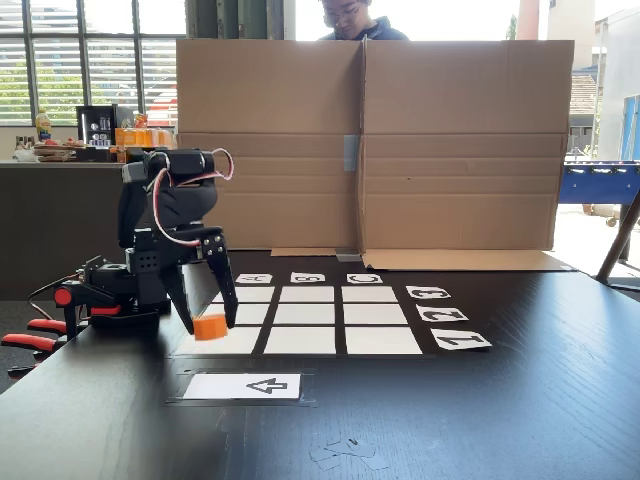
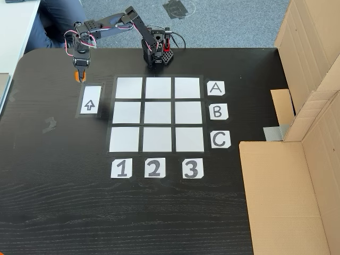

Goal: Pick up the round, orange token and place it in the grid on square A1.

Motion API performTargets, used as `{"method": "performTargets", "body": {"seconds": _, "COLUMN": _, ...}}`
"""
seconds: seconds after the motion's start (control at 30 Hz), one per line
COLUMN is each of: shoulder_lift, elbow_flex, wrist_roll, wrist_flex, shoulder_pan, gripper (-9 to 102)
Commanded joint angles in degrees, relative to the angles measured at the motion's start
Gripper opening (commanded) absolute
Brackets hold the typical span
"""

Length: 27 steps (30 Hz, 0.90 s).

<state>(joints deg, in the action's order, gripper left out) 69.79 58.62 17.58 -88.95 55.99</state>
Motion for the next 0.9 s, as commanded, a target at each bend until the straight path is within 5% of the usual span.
{"method": "performTargets", "body": {"seconds": 0.0, "shoulder_lift": 9.58, "elbow_flex": 3.08, "wrist_roll": -0.97, "wrist_flex": -0.26, "shoulder_pan": 0.70, "gripper": 11}}
{"method": "performTargets", "body": {"seconds": 0.87, "shoulder_lift": 62.14, "elbow_flex": 54.32, "wrist_roll": -8.26, "wrist_flex": -0.26, "shoulder_pan": -4.31, "gripper": 11}}
